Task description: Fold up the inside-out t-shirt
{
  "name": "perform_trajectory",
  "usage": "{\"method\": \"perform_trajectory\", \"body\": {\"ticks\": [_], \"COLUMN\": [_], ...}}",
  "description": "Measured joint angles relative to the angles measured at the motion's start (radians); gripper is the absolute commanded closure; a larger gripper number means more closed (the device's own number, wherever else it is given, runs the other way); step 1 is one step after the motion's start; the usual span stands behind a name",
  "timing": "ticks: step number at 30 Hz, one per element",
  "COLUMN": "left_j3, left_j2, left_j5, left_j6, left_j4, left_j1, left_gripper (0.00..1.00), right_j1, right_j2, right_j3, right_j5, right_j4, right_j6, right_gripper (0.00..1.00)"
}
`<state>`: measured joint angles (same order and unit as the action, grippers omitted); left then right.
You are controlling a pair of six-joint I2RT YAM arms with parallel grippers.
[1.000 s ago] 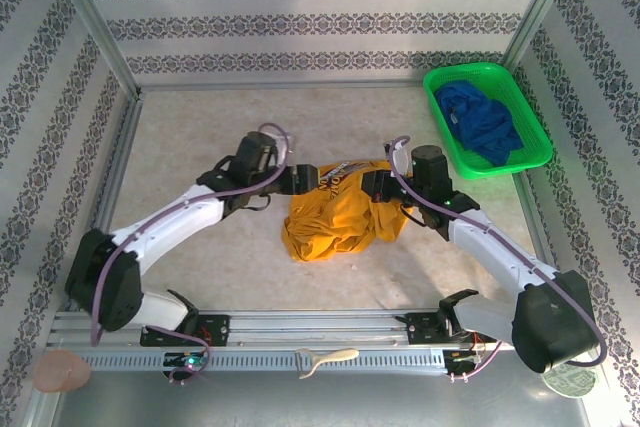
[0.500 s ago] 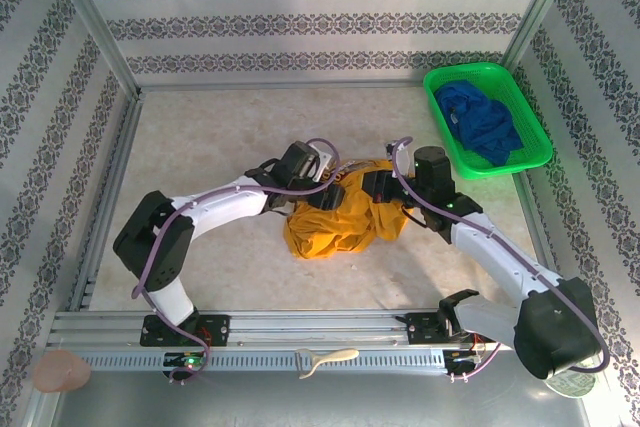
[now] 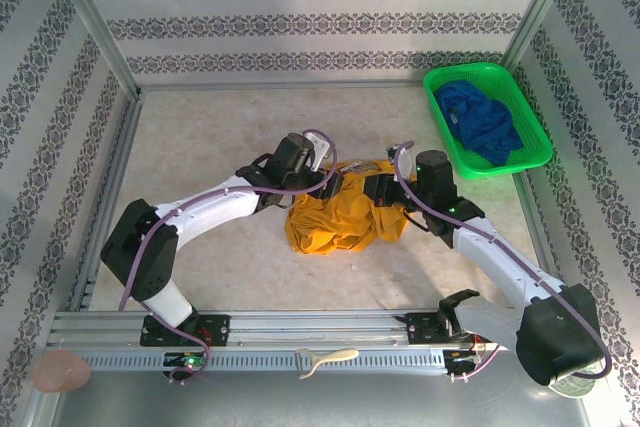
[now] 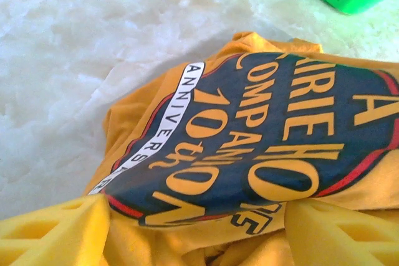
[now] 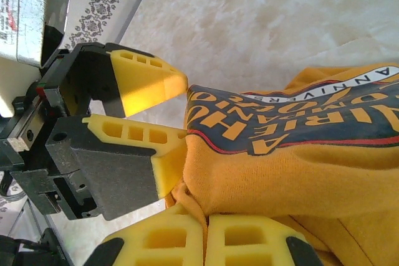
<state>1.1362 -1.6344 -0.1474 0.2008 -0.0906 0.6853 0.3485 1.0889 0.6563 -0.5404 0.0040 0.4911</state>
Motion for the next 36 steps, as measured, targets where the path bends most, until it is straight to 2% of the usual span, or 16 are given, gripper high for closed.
{"method": "perform_trajectory", "body": {"ticks": [8, 11, 12, 17, 18, 23, 24, 25, 27, 28, 30, 32, 35, 36], "left_j3": [0.002, 0.002, 0.006, 0.072, 0.083, 0.065, 0.038, 0.016, -0.041, -0.061, -0.092, -0.106, -0.106, -0.105], "left_j2": [-0.071, -0.108, -0.123, -0.203, -0.206, -0.148, -0.109, -0.077, 0.008, 0.044, 0.105, 0.139, 0.146, 0.141], "left_j5": [-0.112, -0.147, -0.161, -0.259, -0.282, -0.374, -0.391, -0.404, -0.43, -0.439, -0.449, -0.452, -0.447, -0.442], "left_j6": [-0.035, -0.042, -0.043, -0.048, -0.048, 0.0, 0.027, 0.05, 0.113, 0.142, 0.195, 0.224, 0.224, 0.219], "left_j4": [0.024, 0.039, 0.044, 0.056, 0.058, 0.109, 0.132, 0.152, 0.206, 0.229, 0.275, 0.3, 0.298, 0.285], "left_j1": [0.0, 0.0, 0.0, -0.001, -0.005, -0.035, -0.053, -0.069, -0.114, -0.133, -0.163, -0.169, -0.167, -0.168], "left_gripper": [0.23, 0.27, 0.32, 0.98, 1.0, 1.0, 1.0, 1.0, 1.0, 1.0, 1.0, 1.0, 0.6, 0.53], "right_j1": [0.0, 0.0, 0.0, -0.003, -0.007, -0.042, -0.052, -0.061, -0.082, -0.087, -0.093, -0.098, -0.098, -0.098], "right_j2": [0.0, 0.0, 0.0, 0.0, 0.0, 0.022, 0.037, 0.053, 0.093, 0.112, 0.149, 0.173, 0.182, 0.18], "right_j3": [0.0, 0.0, 0.0, 0.0, 0.0, 0.0, 0.0, 0.0, 0.0, 0.0, 0.001, 0.003, 0.003, 0.003], "right_j5": [0.0, 0.0, 0.0, 0.008, 0.009, 0.016, 0.02, 0.026, 0.055, 0.071, 0.106, 0.117, 0.124, 0.121], "right_j4": [-0.001, -0.009, -0.012, -0.019, -0.019, -0.006, -0.003, 0.001, 0.006, 0.006, 0.003, 0.0, -0.001, 0.001], "right_j6": [0.0, 0.0, 0.0, 0.0, 0.0, -0.004, -0.004, -0.005, -0.01, -0.016, -0.023, -0.026, -0.026, -0.027], "right_gripper": [1.0, 1.0, 1.0, 1.0, 1.0, 1.0, 0.92, 0.76, 0.56, 0.56, 0.8, 1.0, 1.0, 1.0]}}
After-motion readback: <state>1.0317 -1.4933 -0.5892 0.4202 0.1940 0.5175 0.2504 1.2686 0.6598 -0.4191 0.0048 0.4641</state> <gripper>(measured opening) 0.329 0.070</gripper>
